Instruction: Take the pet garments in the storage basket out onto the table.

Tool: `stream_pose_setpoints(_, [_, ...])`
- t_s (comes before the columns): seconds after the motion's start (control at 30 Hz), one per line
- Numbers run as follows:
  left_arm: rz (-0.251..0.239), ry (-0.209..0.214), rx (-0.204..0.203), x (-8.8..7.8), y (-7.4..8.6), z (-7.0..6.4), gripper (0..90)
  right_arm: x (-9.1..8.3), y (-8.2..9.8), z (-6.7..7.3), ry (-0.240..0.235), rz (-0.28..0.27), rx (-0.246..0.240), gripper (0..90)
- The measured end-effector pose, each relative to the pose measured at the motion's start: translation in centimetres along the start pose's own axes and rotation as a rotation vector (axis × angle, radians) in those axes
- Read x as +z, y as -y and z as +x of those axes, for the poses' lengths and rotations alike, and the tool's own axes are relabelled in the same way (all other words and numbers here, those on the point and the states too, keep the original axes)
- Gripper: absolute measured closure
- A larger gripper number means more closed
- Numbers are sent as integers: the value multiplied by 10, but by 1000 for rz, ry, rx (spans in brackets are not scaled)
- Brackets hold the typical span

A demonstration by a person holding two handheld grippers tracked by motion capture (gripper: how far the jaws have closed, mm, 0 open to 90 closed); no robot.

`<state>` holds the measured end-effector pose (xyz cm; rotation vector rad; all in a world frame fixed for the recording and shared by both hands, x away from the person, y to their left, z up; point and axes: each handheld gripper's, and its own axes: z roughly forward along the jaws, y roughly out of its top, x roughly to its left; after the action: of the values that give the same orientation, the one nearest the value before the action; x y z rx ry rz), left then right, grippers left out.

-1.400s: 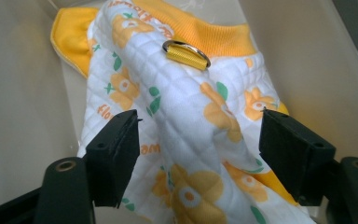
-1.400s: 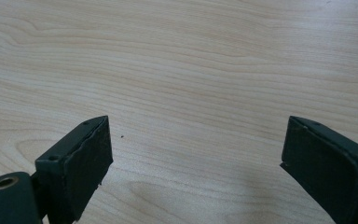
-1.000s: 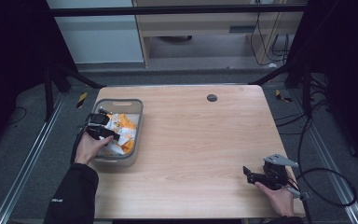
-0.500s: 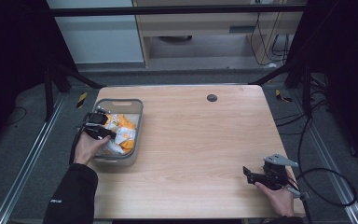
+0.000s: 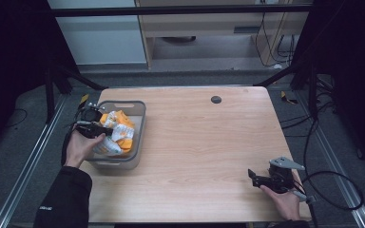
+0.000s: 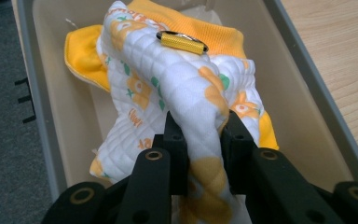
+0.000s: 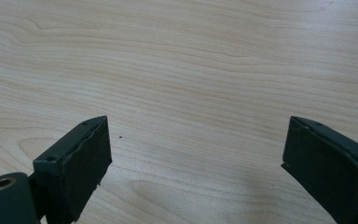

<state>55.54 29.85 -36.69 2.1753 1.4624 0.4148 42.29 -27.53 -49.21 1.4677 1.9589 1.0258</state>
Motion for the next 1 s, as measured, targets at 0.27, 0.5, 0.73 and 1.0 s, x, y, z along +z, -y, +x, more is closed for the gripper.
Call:
stream_pose_setpoints(0.27, [-23,-3,17,-12,-5,-3,756,0,0,0,-1,3,2,79])
stream_pose_setpoints(0.5, [-35,-1,19,-18,-6,-2,757,0,0,0,1,2,-4,79])
stream_pose_setpoints(0.73, [-57,-1,31,-28,-9,-3,759,0,0,1,-2,0,3,80])
stream_pose_setpoints(1.0, [-76,7,44,-38,-9,-8,760,0,0,1,-2,-2,1,80])
